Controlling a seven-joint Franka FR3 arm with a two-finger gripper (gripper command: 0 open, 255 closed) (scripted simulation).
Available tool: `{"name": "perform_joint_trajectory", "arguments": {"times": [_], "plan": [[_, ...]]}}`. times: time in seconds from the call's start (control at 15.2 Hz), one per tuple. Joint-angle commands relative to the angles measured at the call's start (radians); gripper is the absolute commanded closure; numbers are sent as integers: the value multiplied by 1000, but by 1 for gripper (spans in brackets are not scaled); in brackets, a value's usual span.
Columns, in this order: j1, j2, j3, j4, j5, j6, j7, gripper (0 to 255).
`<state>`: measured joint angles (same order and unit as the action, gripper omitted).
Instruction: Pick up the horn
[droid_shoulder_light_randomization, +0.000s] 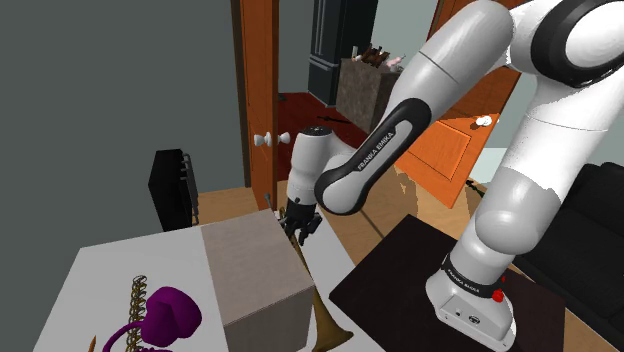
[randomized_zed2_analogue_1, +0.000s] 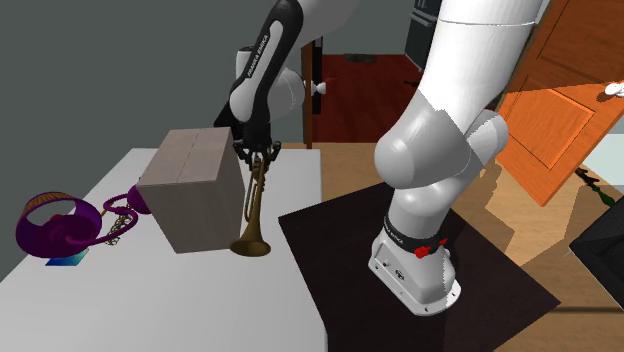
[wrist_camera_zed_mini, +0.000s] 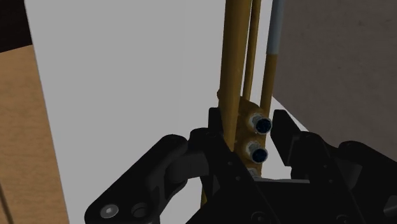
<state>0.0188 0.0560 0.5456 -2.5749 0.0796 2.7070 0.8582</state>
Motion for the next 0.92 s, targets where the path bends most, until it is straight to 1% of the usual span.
{"name": "perform_joint_trajectory", "arguments": {"times": [0.0,0.4,0.86], "plan": [[3,0,3,-5,3,-1,2,255],[3,-95,11,6,86,-97,-53,255],[12,-192,1,31,144,-211,-91,255]]}}
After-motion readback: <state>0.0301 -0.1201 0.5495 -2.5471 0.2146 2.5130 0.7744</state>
